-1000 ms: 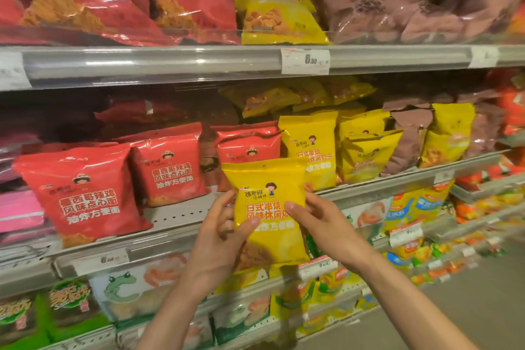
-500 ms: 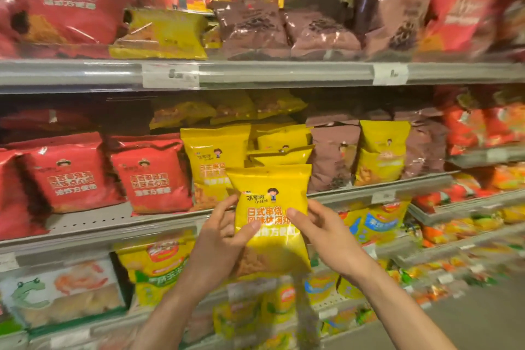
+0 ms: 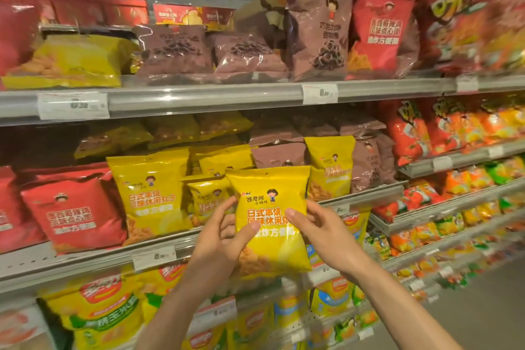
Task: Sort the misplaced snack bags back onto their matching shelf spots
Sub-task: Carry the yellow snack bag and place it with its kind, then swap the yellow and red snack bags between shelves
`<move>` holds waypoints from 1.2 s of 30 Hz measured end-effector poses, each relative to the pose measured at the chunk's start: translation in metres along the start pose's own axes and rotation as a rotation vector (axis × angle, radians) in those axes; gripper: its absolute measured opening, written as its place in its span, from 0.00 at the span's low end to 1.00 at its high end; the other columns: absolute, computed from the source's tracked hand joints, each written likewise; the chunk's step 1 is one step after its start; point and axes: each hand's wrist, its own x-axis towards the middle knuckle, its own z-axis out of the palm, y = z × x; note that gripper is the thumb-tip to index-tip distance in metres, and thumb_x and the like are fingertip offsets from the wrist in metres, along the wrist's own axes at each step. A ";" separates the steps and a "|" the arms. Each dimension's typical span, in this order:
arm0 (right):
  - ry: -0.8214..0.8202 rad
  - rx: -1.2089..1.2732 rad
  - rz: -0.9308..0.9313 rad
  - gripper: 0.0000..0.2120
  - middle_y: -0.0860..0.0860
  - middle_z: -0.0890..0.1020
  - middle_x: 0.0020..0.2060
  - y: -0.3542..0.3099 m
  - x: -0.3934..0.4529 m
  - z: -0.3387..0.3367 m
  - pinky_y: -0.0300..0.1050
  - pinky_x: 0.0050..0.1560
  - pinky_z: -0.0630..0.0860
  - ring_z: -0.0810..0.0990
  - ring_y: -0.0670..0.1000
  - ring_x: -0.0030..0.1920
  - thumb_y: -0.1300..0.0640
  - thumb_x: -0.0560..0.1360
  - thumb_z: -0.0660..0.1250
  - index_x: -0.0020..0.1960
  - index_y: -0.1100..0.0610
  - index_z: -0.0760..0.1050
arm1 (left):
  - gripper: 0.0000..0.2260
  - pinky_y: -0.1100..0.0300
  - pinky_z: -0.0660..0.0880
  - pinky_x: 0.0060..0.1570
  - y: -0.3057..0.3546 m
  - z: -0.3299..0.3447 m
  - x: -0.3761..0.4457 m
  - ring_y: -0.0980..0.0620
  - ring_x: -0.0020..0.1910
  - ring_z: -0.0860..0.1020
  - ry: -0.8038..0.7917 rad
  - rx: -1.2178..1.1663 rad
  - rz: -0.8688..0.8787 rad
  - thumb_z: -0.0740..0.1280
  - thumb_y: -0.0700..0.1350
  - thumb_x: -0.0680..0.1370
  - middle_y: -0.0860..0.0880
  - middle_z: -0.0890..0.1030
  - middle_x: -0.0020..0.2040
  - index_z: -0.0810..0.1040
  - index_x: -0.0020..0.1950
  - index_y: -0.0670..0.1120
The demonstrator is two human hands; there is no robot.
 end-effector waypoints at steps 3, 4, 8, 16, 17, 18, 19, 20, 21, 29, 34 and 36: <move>0.013 -0.039 -0.008 0.13 0.49 0.86 0.58 -0.003 0.004 -0.005 0.51 0.61 0.81 0.84 0.50 0.60 0.56 0.83 0.63 0.66 0.55 0.78 | 0.23 0.78 0.73 0.37 -0.003 0.007 0.005 0.77 0.38 0.79 -0.010 -0.019 0.021 0.69 0.34 0.78 0.58 0.77 0.47 0.67 0.70 0.48; 0.013 -0.049 -0.011 0.13 0.49 0.86 0.59 -0.002 0.004 -0.007 0.52 0.62 0.80 0.84 0.50 0.60 0.56 0.82 0.63 0.66 0.55 0.78 | 0.24 0.78 0.73 0.35 -0.004 0.009 0.009 0.77 0.36 0.78 -0.017 -0.021 0.014 0.69 0.33 0.78 0.59 0.76 0.46 0.66 0.71 0.47; 0.025 -0.086 0.000 0.14 0.48 0.85 0.59 0.006 0.008 -0.023 0.54 0.63 0.79 0.83 0.49 0.61 0.54 0.83 0.63 0.66 0.54 0.78 | 0.25 0.76 0.74 0.37 -0.013 0.021 0.021 0.75 0.38 0.80 -0.023 -0.007 -0.007 0.70 0.35 0.78 0.60 0.76 0.47 0.67 0.71 0.48; 0.020 -0.087 0.001 0.13 0.44 0.85 0.56 0.018 0.026 -0.071 0.27 0.48 0.75 0.83 0.34 0.53 0.58 0.83 0.63 0.65 0.58 0.77 | 0.28 0.57 0.84 0.49 -0.014 0.061 0.049 0.56 0.50 0.86 -0.020 -0.041 -0.048 0.73 0.39 0.76 0.58 0.87 0.49 0.67 0.73 0.50; 0.016 -0.073 0.005 0.11 0.43 0.85 0.53 0.020 0.028 -0.079 0.27 0.47 0.75 0.83 0.34 0.51 0.59 0.83 0.63 0.63 0.58 0.77 | 0.30 0.53 0.83 0.52 -0.014 0.068 0.052 0.52 0.53 0.85 -0.009 -0.035 -0.041 0.75 0.42 0.75 0.55 0.87 0.52 0.67 0.74 0.49; -0.001 -0.071 0.005 0.08 0.40 0.85 0.48 0.024 0.031 -0.089 0.27 0.46 0.75 0.83 0.33 0.49 0.60 0.83 0.63 0.60 0.57 0.78 | 0.33 0.52 0.83 0.55 -0.014 0.076 0.054 0.50 0.55 0.85 -0.002 -0.026 -0.025 0.77 0.45 0.73 0.52 0.87 0.54 0.67 0.74 0.50; -0.014 -0.076 0.002 0.05 0.36 0.85 0.42 0.026 0.035 -0.099 0.26 0.46 0.74 0.82 0.32 0.46 0.60 0.83 0.63 0.54 0.53 0.78 | 0.33 0.54 0.82 0.55 -0.012 0.086 0.056 0.52 0.55 0.85 0.001 -0.014 -0.015 0.77 0.48 0.72 0.51 0.86 0.56 0.68 0.74 0.52; -0.017 -0.113 -0.010 0.07 0.33 0.82 0.36 0.029 0.039 -0.111 0.25 0.45 0.73 0.81 0.31 0.43 0.60 0.83 0.63 0.48 0.50 0.75 | 0.32 0.59 0.82 0.53 -0.010 0.096 0.058 0.56 0.55 0.84 0.004 -0.003 -0.002 0.76 0.49 0.71 0.52 0.85 0.56 0.68 0.73 0.54; -0.020 -0.121 -0.016 0.09 0.32 0.82 0.34 0.026 0.041 -0.123 0.25 0.45 0.72 0.80 0.31 0.41 0.59 0.83 0.63 0.45 0.49 0.73 | 0.30 0.64 0.81 0.51 -0.009 0.109 0.060 0.59 0.55 0.84 0.009 0.010 0.013 0.76 0.50 0.72 0.52 0.85 0.56 0.69 0.71 0.55; -0.073 -0.072 -0.148 0.11 0.49 0.87 0.56 -0.013 0.065 -0.233 0.43 0.54 0.81 0.85 0.48 0.58 0.56 0.81 0.65 0.62 0.53 0.79 | 0.30 0.64 0.79 0.52 0.033 0.203 0.092 0.56 0.55 0.84 0.107 0.056 0.190 0.79 0.53 0.72 0.54 0.86 0.56 0.70 0.70 0.55; -0.059 -0.119 -0.324 0.15 0.47 0.87 0.55 -0.063 0.085 -0.274 0.41 0.54 0.81 0.85 0.47 0.57 0.49 0.76 0.67 0.60 0.52 0.80 | 0.28 0.56 0.82 0.53 0.090 0.224 0.115 0.52 0.56 0.84 0.109 0.175 0.341 0.77 0.56 0.73 0.53 0.85 0.57 0.70 0.70 0.59; -0.068 -0.122 -0.368 0.16 0.46 0.86 0.56 -0.083 0.093 -0.284 0.45 0.54 0.81 0.85 0.47 0.57 0.47 0.75 0.67 0.61 0.50 0.80 | 0.26 0.59 0.82 0.53 0.112 0.227 0.123 0.54 0.54 0.84 0.121 0.230 0.395 0.74 0.53 0.74 0.54 0.86 0.55 0.70 0.69 0.60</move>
